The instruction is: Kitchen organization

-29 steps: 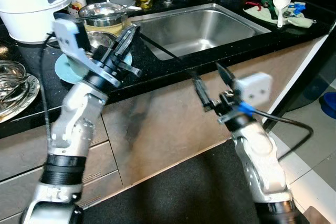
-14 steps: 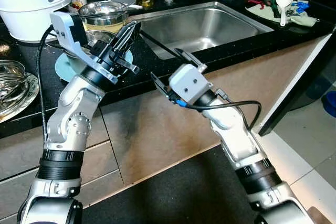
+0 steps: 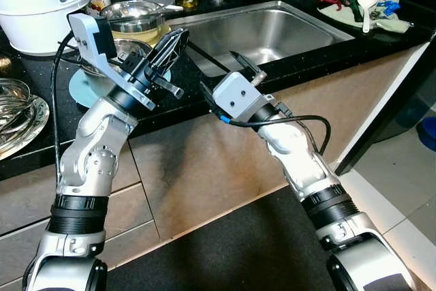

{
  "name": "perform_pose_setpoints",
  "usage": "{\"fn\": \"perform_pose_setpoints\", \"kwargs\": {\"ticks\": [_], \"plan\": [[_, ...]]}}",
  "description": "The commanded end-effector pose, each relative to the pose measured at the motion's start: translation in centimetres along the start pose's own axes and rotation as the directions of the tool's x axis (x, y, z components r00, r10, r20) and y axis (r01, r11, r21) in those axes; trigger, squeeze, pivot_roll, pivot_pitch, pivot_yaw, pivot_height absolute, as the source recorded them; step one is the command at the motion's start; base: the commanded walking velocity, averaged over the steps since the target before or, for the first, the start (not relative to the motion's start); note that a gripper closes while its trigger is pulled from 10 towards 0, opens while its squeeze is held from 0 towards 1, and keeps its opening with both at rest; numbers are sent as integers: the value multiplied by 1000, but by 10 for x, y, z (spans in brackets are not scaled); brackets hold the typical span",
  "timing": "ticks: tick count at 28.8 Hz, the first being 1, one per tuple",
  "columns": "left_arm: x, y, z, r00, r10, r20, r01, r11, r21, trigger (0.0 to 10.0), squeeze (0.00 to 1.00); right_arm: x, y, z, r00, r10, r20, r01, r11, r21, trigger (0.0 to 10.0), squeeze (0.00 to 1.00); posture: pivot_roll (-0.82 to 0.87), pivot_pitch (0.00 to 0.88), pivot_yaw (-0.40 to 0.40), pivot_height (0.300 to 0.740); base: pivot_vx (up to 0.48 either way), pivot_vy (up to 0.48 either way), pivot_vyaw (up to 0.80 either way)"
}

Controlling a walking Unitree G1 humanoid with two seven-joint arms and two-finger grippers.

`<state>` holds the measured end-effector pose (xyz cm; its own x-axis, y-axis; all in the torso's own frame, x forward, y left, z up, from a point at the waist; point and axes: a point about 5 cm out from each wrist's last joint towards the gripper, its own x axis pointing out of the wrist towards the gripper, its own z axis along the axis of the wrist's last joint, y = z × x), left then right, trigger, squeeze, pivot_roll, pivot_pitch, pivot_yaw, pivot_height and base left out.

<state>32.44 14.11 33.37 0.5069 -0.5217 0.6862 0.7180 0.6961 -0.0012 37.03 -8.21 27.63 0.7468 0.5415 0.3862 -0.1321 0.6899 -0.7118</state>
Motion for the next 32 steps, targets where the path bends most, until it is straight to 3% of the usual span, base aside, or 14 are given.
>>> {"fn": "perform_pose_setpoints", "kwargs": {"ticks": [1,2,11,12,13,14,16,17,18,32], "plan": [[-1,-5,4,999,-47,-10,47,999,-1,10000,0,0,-6,-7,999,-27,-34,27,1000,-7,10000,0,-102,198,13,740,0,0,0],[-3,-7,4,997,-72,-40,73,997,24,10000,0,0,-6,-10,999,-29,-40,29,1000,-2,10000,0,-102,198,13,740,0,0,0],[-5,-8,6,995,-88,-38,88,996,-20,10000,0,1,-7,-12,998,-54,-40,53,999,-9,10000,0,-103,190,13,740,0,0,0],[-5,-8,6,995,-90,-40,89,996,-21,10000,0,1,-8,-12,998,-58,-40,57,998,-9,9569,0,-103,190,13,740,0,0,0],[-5,-9,6,995,-92,-42,91,996,-19,10000,0,1,-9,-12,997,-61,-38,61,998,-8,7255,0,-103,190,13,740,0,0,0],[-5,-8,5,995,-93,-44,93,996,-17,10000,0,1,-10,-12,997,-64,-33,64,998,-5,3725,0,-104,185,13,740,0,0,0],[-6,-9,5,994,-95,-48,94,995,-17,10000,0,2,-10,-12,997,-66,-29,66,998,-4,3725,0,-104,185,13,740,0,0,0],[-6,-9,5,994,-97,-54,97,995,-14,10000,0,2,-11,-11,997,-69,-23,69,998,-1,1451,0,-104,185,13,740,0,0,0],[-7,-9,4,994,-97,-57,96,995,-16,10000,0,2,-11,-11,997,-70,-19,70,998,2,0,0,-103,186,13,740,0,0,0],[-8,-7,3,993,-98,-73,96,995,-21,10000,0,1,-13,-9,997,-77,6,77,997,16,0,0,-101,186,16,740,0,0,0]]}}
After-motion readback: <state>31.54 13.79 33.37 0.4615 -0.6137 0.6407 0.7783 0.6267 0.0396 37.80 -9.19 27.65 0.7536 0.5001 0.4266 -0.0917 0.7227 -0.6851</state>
